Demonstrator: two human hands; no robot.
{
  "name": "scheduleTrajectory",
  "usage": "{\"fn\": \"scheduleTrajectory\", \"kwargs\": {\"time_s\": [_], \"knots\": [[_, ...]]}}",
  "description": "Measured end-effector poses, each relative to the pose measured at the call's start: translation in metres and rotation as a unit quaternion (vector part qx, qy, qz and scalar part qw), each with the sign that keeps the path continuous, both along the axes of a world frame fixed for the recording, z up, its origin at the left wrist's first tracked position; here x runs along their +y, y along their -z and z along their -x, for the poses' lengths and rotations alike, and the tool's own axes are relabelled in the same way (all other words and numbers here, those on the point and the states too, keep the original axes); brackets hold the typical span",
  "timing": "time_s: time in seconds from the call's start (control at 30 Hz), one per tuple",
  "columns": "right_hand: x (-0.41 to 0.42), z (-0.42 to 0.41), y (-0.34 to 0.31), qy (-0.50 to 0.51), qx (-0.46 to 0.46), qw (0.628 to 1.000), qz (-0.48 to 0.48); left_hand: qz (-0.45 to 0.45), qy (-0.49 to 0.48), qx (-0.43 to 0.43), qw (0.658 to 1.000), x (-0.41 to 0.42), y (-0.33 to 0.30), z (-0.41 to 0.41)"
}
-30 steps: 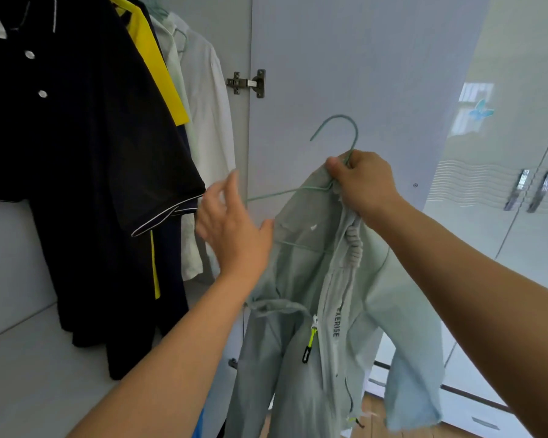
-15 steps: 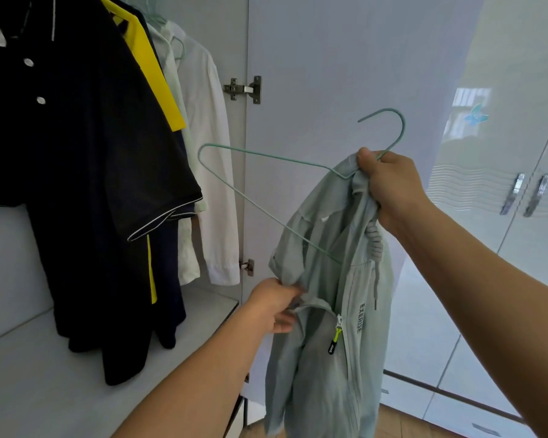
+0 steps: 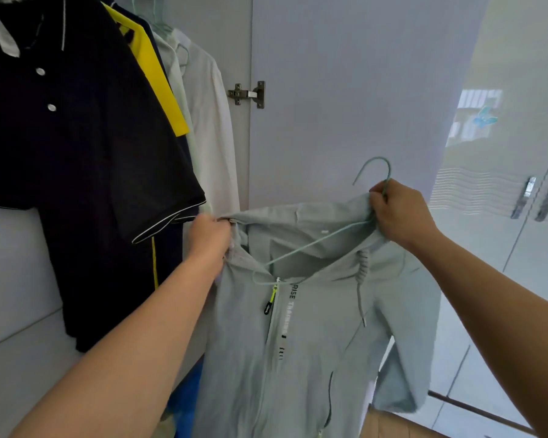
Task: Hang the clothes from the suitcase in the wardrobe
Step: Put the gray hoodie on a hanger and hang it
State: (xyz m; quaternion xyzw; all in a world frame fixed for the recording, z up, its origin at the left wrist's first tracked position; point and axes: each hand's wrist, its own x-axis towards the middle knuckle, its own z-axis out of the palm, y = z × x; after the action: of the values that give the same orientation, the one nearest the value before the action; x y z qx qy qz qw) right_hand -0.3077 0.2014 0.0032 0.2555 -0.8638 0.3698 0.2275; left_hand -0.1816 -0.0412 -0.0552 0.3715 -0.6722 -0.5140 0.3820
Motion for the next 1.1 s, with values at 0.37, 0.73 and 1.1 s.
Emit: {"fn": "scheduleTrajectory", "kwargs": {"time_s": [0.37,0.73,1.1], "knots": [[-0.023,-0.016,-0.005,-0.158,-0.066,0.985,0.012,0.203,-0.037,-0.099,0.973,0.000,-0.015,-0.015],[-0.035,-0.024,-0.015,-0.189,-0.084,0.971,0.121,0.327,0.174,-0.047,0.928,0.032,-0.060,-0.013],[-0.035,-0.038,-0.032,-0.318,-0.122,0.928,0.149,0.269,0.329,0.066,0.903,0.067,-0.082,-0.011]]}}
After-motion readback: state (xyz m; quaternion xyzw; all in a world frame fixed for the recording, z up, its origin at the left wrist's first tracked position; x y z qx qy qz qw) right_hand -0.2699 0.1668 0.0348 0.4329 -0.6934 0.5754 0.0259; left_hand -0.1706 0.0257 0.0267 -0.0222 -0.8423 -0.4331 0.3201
